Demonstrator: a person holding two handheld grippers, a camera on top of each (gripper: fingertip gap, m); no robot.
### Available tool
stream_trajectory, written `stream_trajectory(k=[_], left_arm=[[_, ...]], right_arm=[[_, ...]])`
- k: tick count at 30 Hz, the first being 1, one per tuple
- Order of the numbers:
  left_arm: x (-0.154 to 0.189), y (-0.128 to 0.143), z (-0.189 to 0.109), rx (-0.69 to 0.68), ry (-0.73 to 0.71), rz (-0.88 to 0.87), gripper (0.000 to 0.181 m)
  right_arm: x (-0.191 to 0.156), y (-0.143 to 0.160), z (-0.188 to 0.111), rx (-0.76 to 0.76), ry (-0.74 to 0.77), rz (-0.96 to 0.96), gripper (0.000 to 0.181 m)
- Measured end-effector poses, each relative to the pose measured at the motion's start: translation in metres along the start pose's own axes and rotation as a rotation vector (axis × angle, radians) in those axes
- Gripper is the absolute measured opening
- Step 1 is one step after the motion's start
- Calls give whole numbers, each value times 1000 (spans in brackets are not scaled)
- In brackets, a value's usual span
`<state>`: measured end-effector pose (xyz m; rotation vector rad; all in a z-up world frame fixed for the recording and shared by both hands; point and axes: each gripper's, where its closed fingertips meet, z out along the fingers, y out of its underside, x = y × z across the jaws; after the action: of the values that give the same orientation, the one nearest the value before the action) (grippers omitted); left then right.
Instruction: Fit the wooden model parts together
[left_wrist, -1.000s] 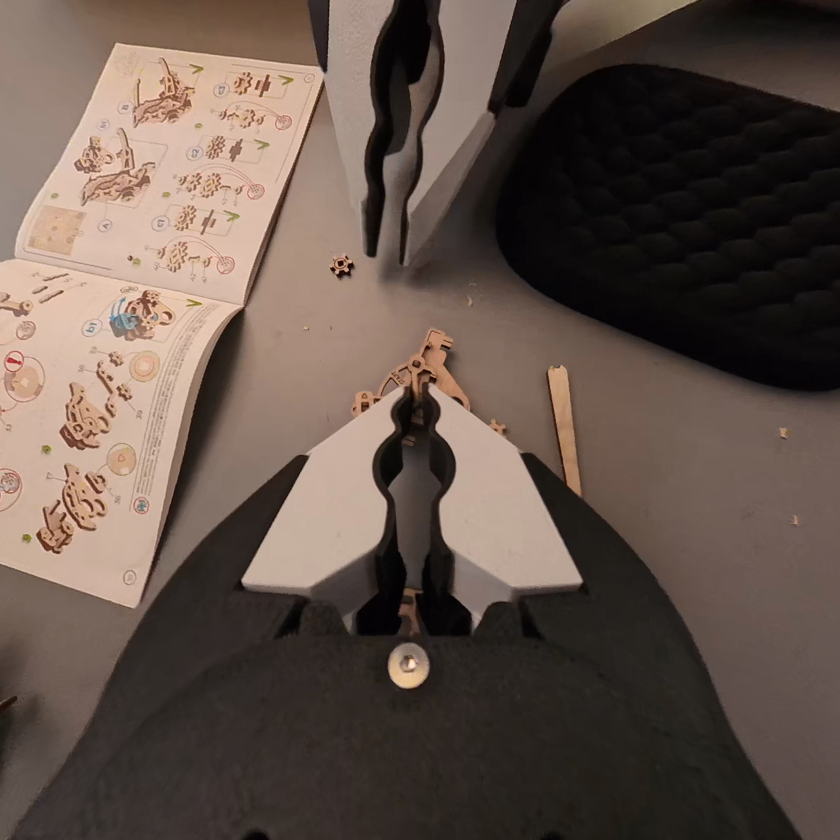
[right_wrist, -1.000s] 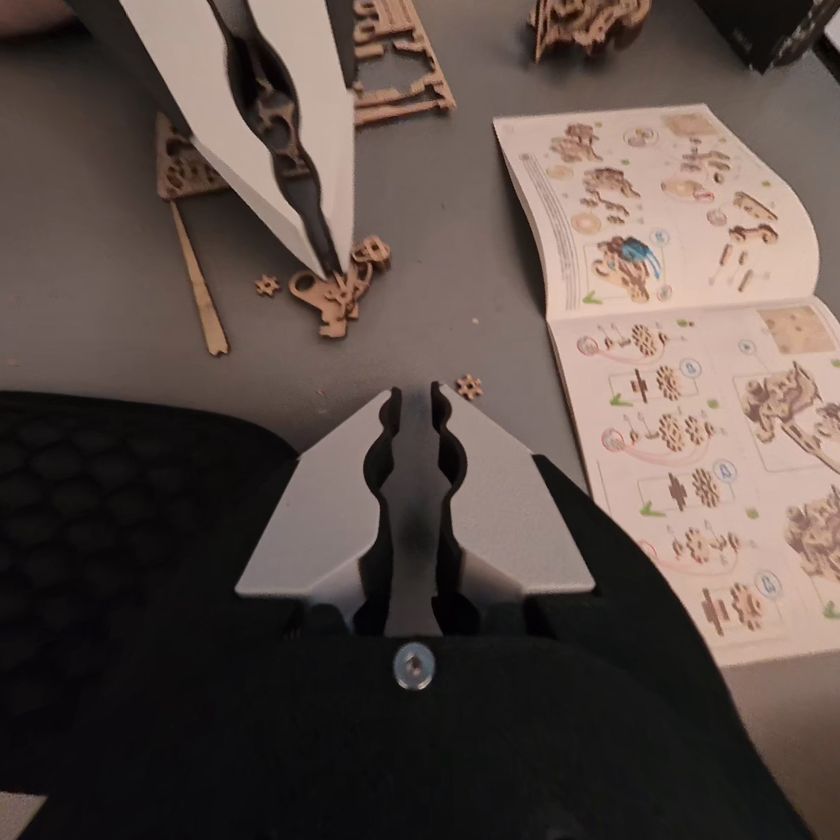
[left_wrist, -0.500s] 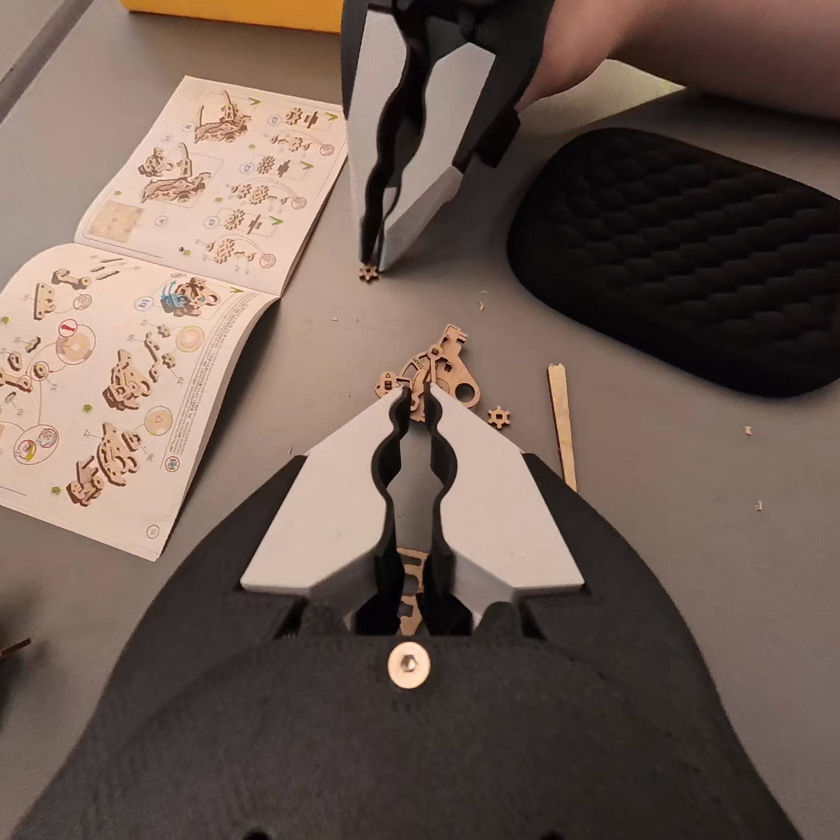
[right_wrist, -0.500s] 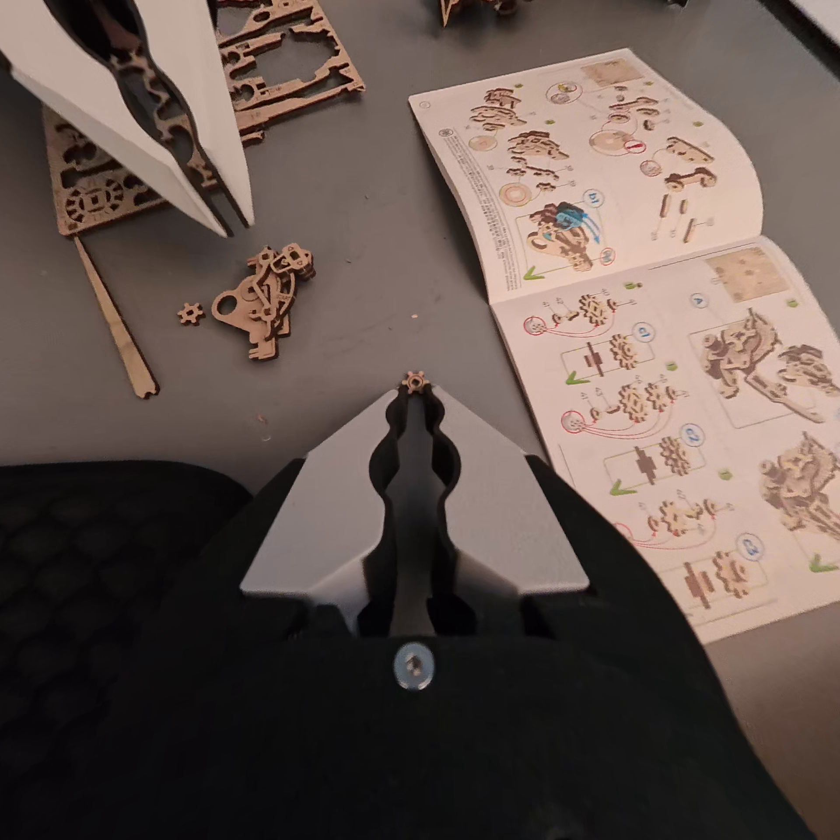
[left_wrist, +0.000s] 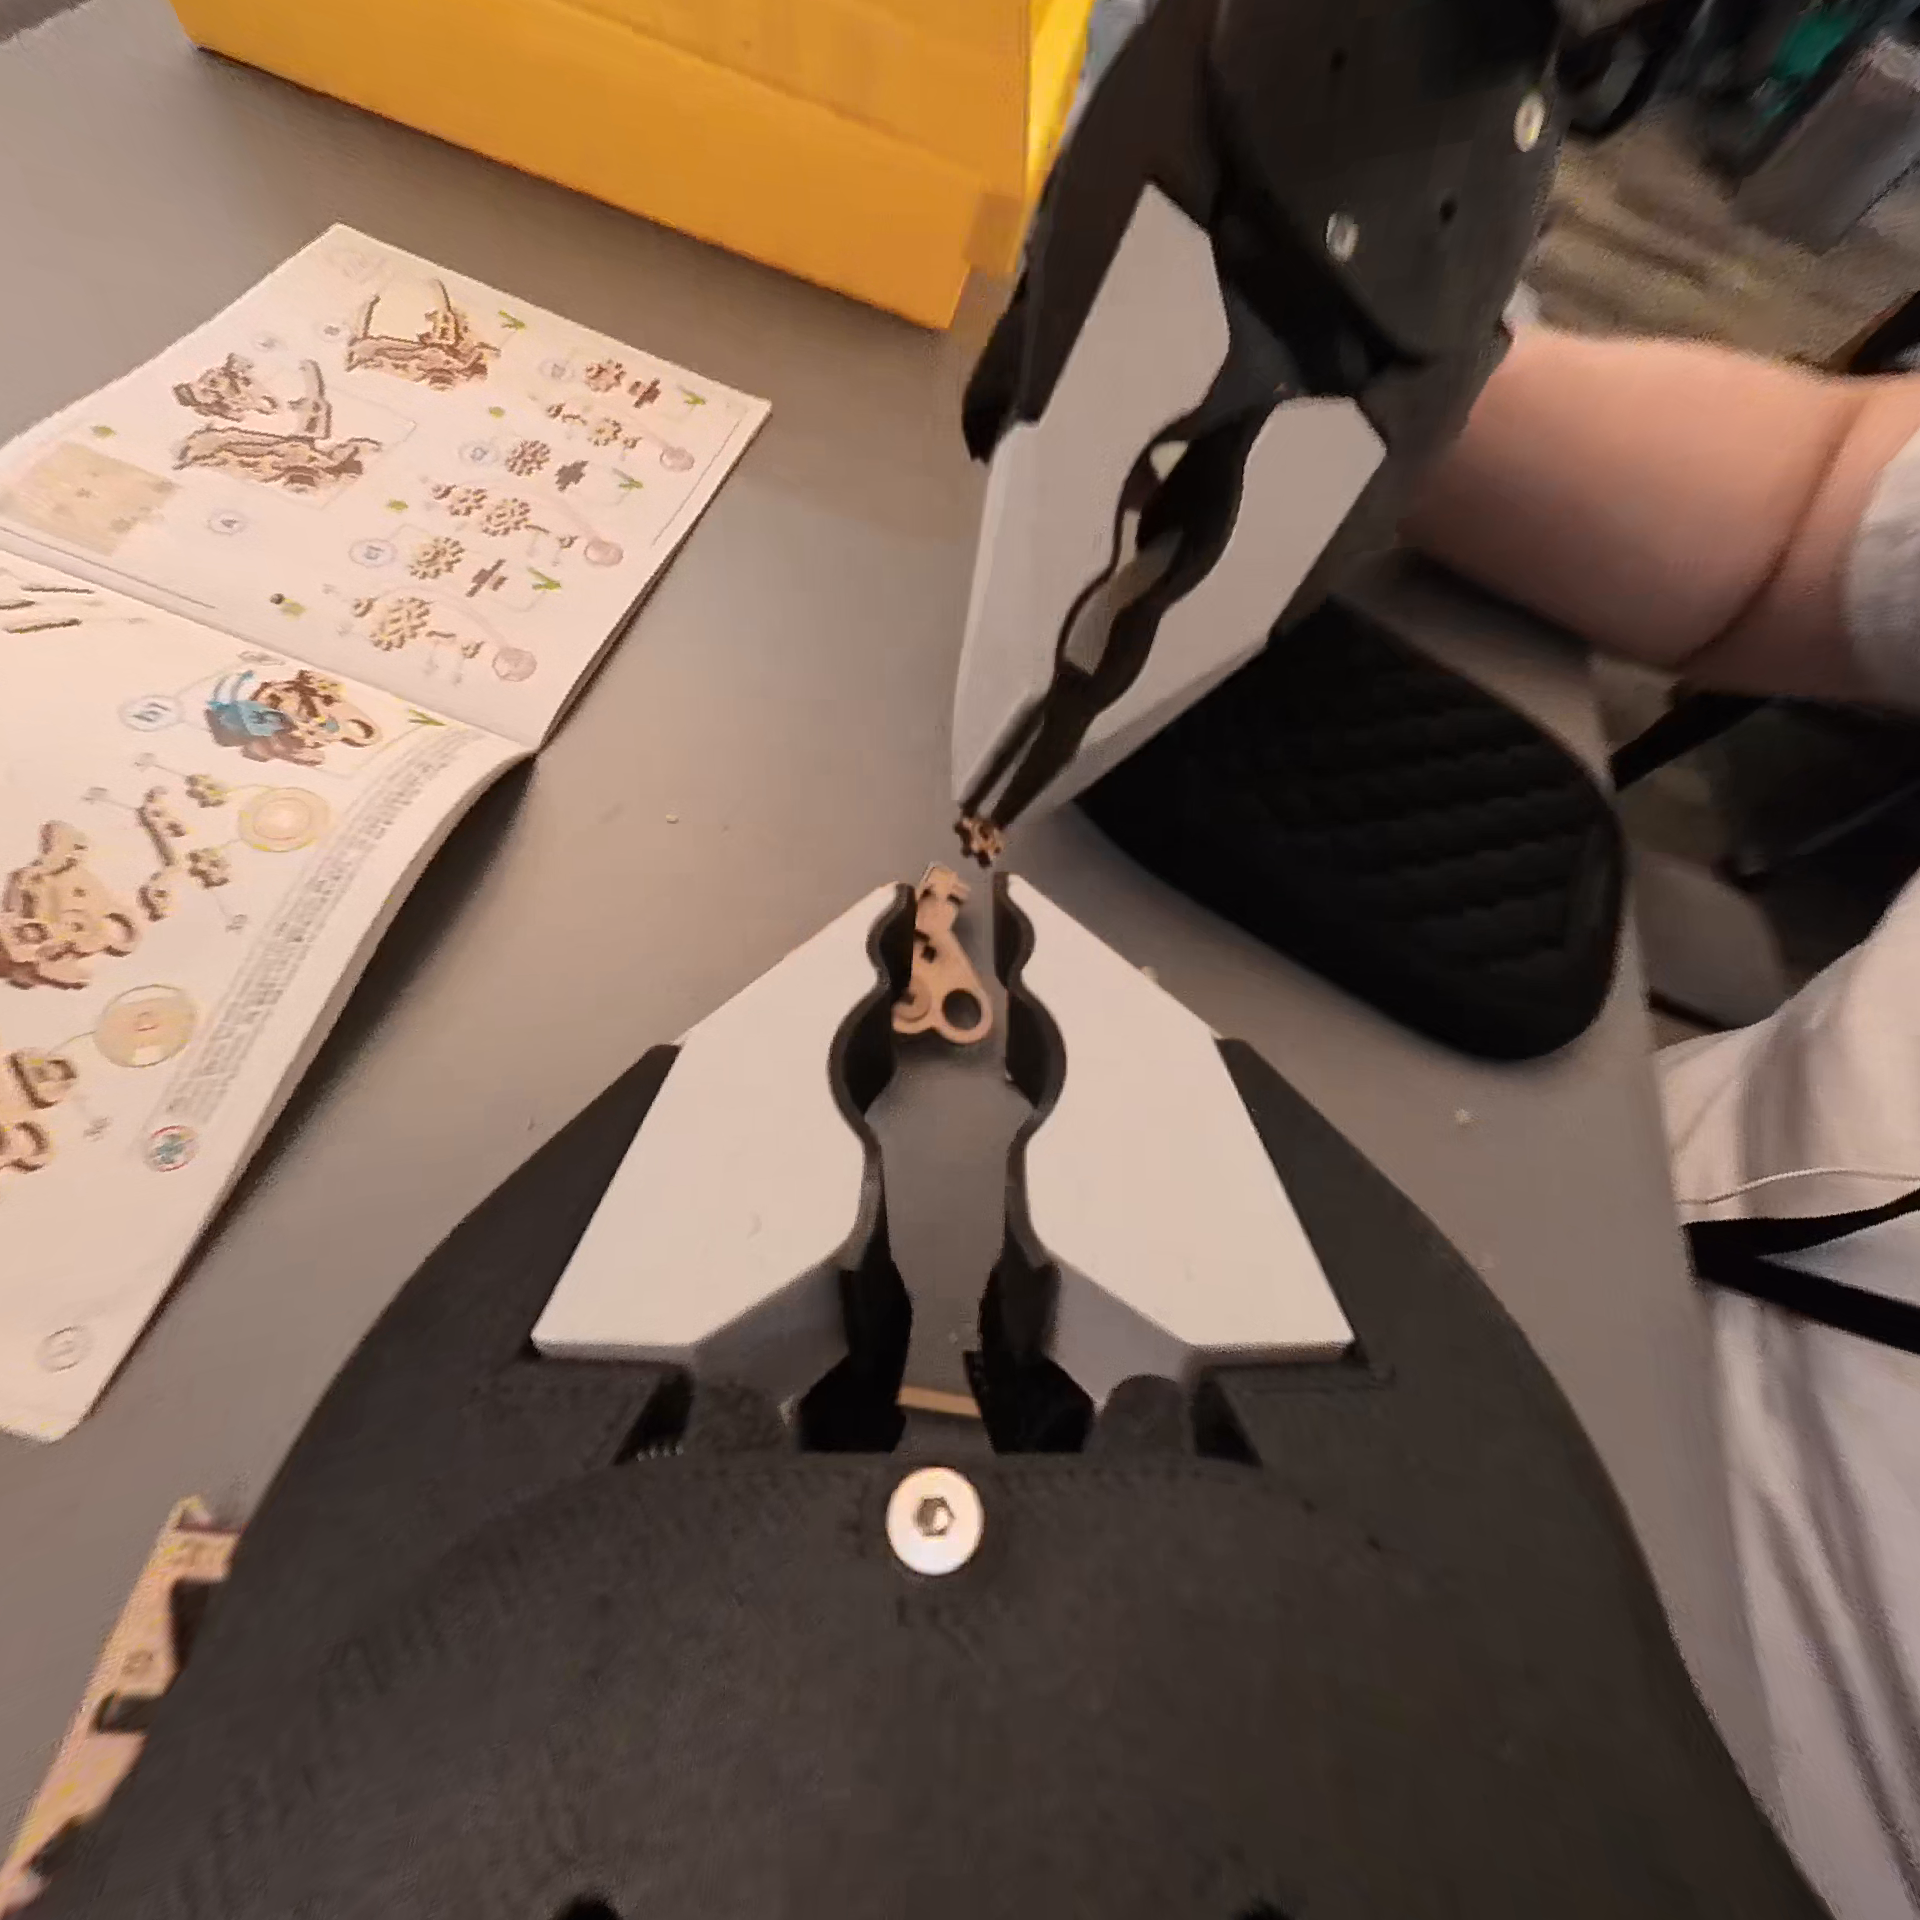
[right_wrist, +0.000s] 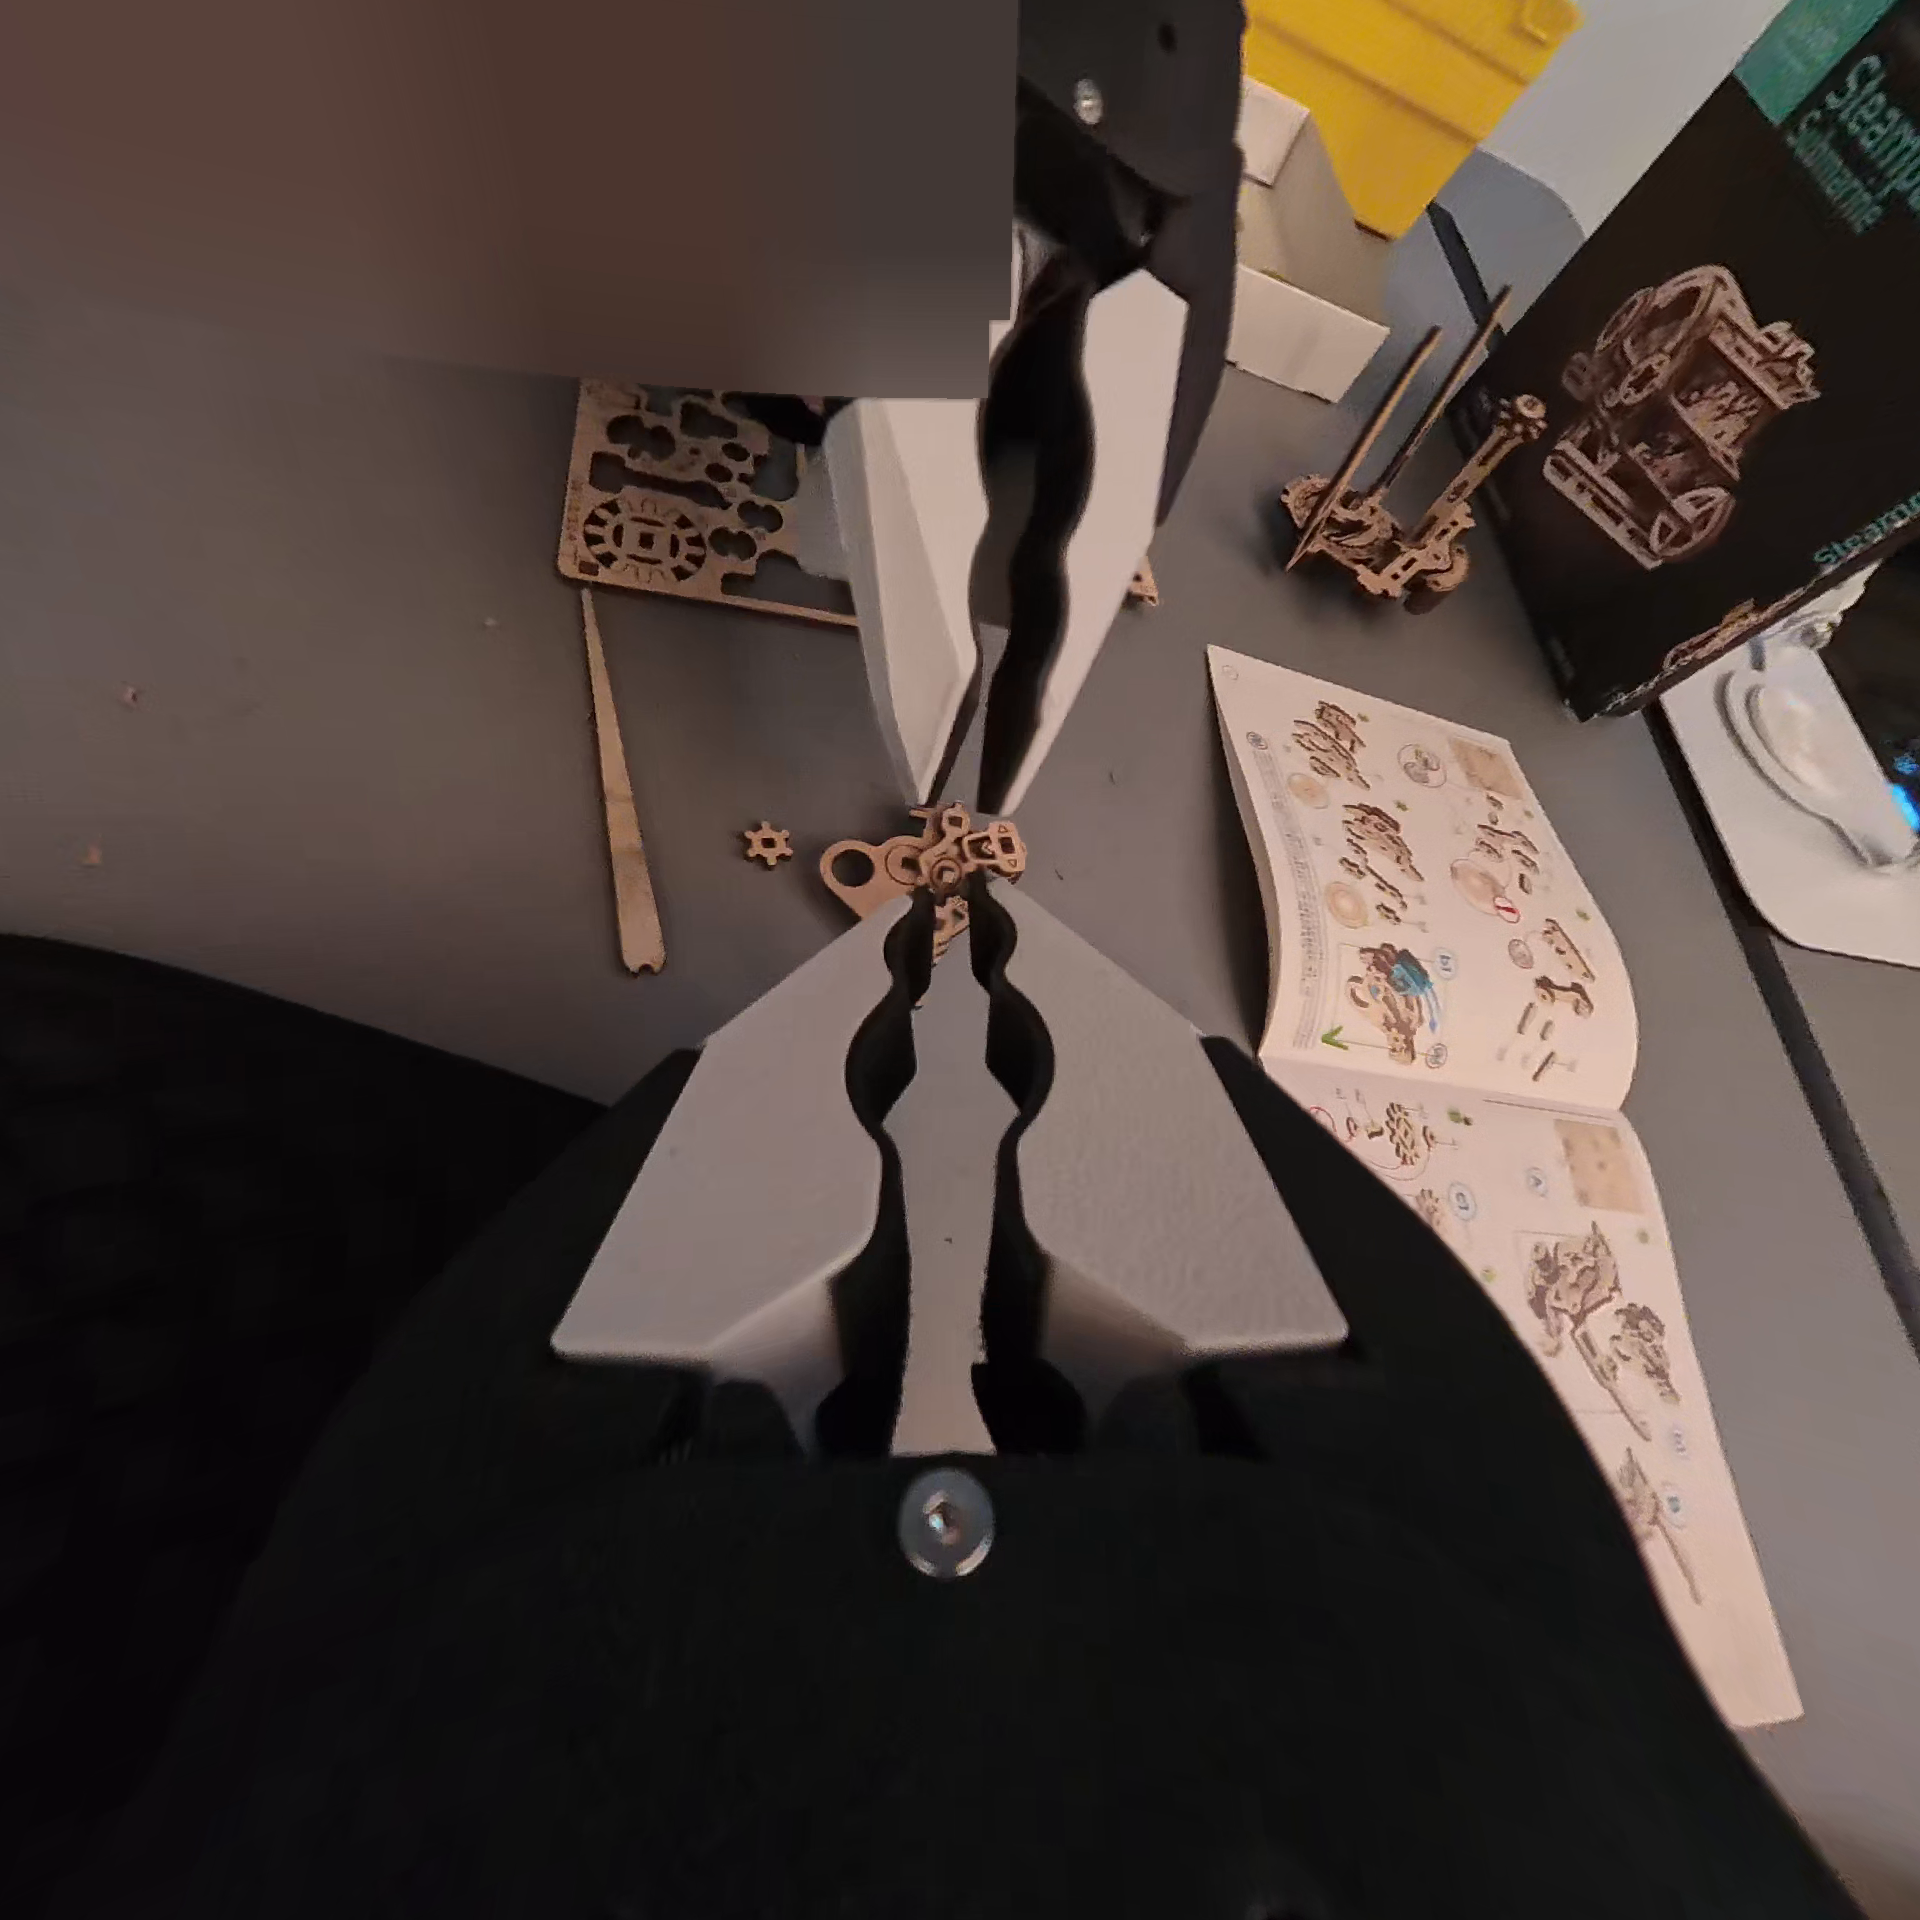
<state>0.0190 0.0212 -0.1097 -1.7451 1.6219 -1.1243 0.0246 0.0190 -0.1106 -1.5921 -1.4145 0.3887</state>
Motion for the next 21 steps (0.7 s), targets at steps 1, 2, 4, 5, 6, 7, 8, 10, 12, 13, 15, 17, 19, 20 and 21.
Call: stream_trajectory(k=[1, 2, 4, 5, 6, 7, 8, 10, 12, 13, 15, 17, 19, 20, 21], left_arm=[[2, -2, 0, 13, 30, -30, 15], [4, -4, 0, 24, 53, -59, 14], [6, -7, 0, 39, 99, -112, 13], [9, -7, 0, 43, 131, -137, 12], [10, -7, 0, 41, 156, -166, 12], [13, -6, 1, 36, 188, -191, 11], [17, -5, 1, 33, 229, -210, 9], [20, -4, 0, 33, 270, -235, 3], [22, -5, -2, 42, 291, -239, 1], [23, -5, -3, 42, 301, -240, 1], [25, -5, -3, 38, 312, -240, 2], [26, -2, -2, 23, 316, -247, 2], [26, 2, 0, 4, 321, -262, 6], [27, 2, 0, 3, 325, -267, 10], [28, 1, 0, 8, 334, -272, 10]], right_arm=[[-1, -1, 0, -1, 4, -20, 5], [-3, -2, 1, 3, 0, -36, 5], [-3, -4, 1, 3, 12, -59, 5], [-4, -6, 1, 6, 12, -71, 5], [-4, -7, 1, 11, 17, -84, 5], [-5, -8, 0, 17, 22, -96, 4], [-6, -9, 0, 21, 17, -106, 4], [-9, -12, -1, 33, 8, -121, 4], [-10, -14, -3, 50, 8, -134, 4], [-10, -16, -3, 57, 6, -136, 4], [-12, -17, -5, 65, 1, -146, 4], [-12, -17, -5, 68, 1, -156, 4], [-12, -19, -6, 73, 6, -160, 3], [-12, -19, -6, 69, 6, -166, 3], [-13, -18, -6, 61, 6, -172, 3]])
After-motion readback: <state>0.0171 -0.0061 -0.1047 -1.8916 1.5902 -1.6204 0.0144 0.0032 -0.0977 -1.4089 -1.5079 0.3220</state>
